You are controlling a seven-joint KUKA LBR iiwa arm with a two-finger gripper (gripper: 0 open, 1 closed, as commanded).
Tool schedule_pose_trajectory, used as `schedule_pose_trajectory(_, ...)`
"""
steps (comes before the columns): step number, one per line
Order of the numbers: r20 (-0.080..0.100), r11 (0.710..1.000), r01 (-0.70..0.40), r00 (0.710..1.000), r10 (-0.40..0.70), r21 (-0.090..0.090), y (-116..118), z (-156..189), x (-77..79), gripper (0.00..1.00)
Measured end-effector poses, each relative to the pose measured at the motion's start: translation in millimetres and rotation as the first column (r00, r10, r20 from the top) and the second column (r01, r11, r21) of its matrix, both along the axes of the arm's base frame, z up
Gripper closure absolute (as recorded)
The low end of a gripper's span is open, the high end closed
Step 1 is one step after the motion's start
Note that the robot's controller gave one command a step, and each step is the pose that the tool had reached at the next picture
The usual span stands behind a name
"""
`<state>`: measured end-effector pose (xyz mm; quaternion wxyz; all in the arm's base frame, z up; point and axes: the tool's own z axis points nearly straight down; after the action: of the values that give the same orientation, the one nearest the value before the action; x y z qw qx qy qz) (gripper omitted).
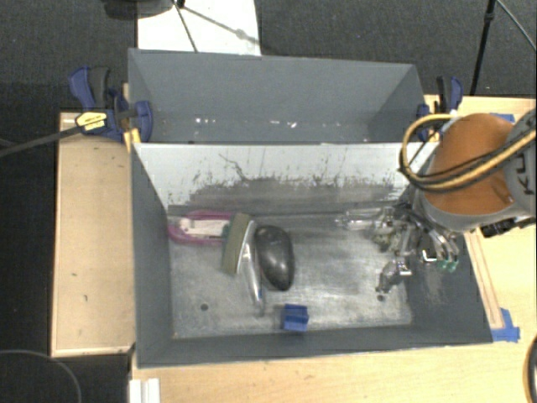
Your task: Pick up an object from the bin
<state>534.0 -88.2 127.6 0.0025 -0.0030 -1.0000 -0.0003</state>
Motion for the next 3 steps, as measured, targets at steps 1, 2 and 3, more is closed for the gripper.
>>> schedule_pose_trajectory(1,0.013,0.973,-0.232,0.973,0.232,0.000,64.3,43.4,25.2,0.00)
schedule_pose_trajectory(2,0.011,0.985,-0.175,0.985,0.175,0.004,146.2,26.1,44.8,0.00)
schedule_pose_trajectory(3,0.006,0.968,-0.253,0.968,0.253,-0.006,192.3,-54.8,28.0,0.00)
